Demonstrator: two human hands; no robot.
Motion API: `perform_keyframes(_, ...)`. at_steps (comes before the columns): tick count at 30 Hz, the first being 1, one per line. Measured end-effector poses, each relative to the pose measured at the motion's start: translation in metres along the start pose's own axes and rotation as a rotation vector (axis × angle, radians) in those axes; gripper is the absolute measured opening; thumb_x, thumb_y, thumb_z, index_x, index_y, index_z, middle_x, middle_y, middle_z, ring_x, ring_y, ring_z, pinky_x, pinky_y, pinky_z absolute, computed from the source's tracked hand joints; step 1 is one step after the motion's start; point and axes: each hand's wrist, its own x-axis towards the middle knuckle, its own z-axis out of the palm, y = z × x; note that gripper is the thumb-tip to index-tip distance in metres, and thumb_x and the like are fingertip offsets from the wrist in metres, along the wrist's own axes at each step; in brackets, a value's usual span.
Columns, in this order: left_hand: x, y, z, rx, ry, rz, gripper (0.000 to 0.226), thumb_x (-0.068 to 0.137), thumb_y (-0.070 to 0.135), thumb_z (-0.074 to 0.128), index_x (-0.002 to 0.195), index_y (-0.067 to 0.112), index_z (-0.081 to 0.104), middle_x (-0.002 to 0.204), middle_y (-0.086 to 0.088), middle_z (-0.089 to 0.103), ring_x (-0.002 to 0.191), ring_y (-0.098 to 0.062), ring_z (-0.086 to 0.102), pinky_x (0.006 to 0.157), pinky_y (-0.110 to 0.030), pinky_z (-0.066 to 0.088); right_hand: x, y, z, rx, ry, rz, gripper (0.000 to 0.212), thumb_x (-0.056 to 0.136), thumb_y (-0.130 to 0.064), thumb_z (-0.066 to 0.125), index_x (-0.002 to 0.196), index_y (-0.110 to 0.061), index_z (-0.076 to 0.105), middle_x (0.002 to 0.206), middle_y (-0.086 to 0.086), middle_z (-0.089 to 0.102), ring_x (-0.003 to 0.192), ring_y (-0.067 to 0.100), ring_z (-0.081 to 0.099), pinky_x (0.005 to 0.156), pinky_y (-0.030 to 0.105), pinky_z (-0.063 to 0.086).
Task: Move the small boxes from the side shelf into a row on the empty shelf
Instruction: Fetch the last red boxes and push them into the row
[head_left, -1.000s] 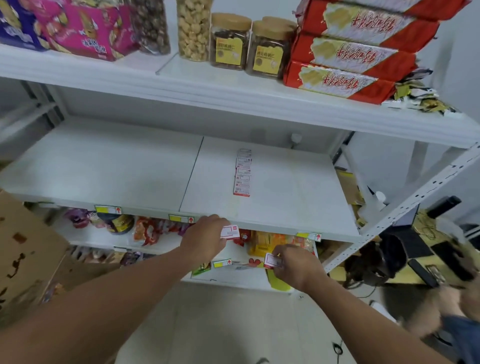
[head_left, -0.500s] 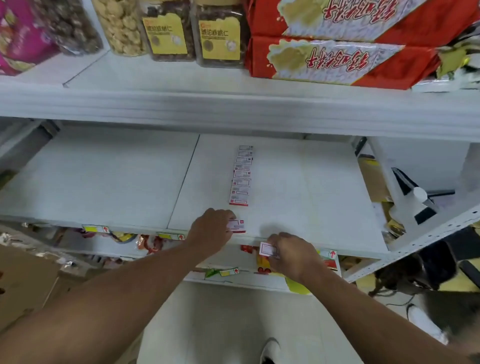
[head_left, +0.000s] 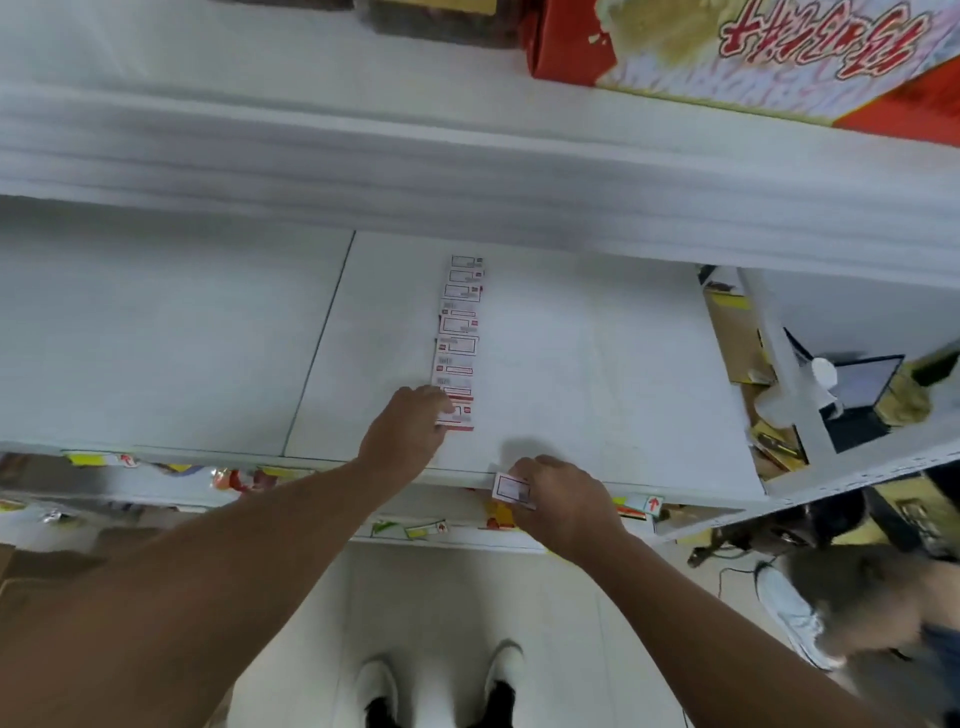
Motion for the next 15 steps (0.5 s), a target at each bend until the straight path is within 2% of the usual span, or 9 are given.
perform_keyframes(4, -0.003, -0.013, 0.008, -0.071, 0.027, 0.056, 0.024, 0.093, 0.002, 0.078, 0.114, 0.014, 0.077, 0.13, -0.003, 0.062, 0.118, -0.023, 0.063, 0.104, -0.035, 0.057, 0.01, -0.017, 0.009, -0.014, 0.005, 0.024, 0.03, 0.089, -0.044, 0.067, 0.116, -0.031, 0.063, 0.103, -0.006, 0.064, 0.094, 0.024, 0.066, 0.075, 0.04, 0.059)
perform_keyframes(6, -0.006, -0.017, 0.008, -0.125, 0.032, 0.055, 0.026, 0.093, 0.004, 0.079, 0.116, 0.015, 0.075, 0.128, 0.0, 0.059, 0.117, -0.022, 0.065, 0.102, -0.037, 0.06, 0.016, -0.026, 0.011, -0.031, 0.013, 0.025, 0.029, 0.088, -0.043, 0.068, 0.115, -0.03, 0.064, 0.101, -0.005, 0.063, 0.093, 0.025, 0.064, 0.074, 0.041, 0.059)
perform_keyframes(10, -0.029, -0.022, -0.003, -0.04, 0.121, 0.018, 0.021, 0.099, 0.015, 0.072, 0.119, 0.021, 0.074, 0.127, 0.003, 0.06, 0.113, -0.018, 0.062, 0.083, -0.031, 0.06, 0.031, -0.045, 0.008, -0.072, 0.015, 0.014, 0.036, 0.09, -0.035, 0.067, 0.125, -0.027, 0.063, 0.11, -0.002, 0.065, 0.108, 0.023, 0.056, 0.078, 0.04, 0.058)
perform_keyframes(15, -0.061, -0.044, -0.012, -0.049, 0.174, -0.055, 0.021, 0.098, 0.016, 0.067, 0.116, 0.019, 0.075, 0.124, 0.001, 0.062, 0.109, -0.022, 0.062, 0.079, -0.042, 0.064, 0.055, -0.064, 0.009, -0.101, -0.021, 0.019, 0.05, 0.094, -0.03, 0.065, 0.143, -0.025, 0.057, 0.126, 0.002, 0.063, 0.119, 0.026, 0.055, 0.088, 0.042, 0.058)
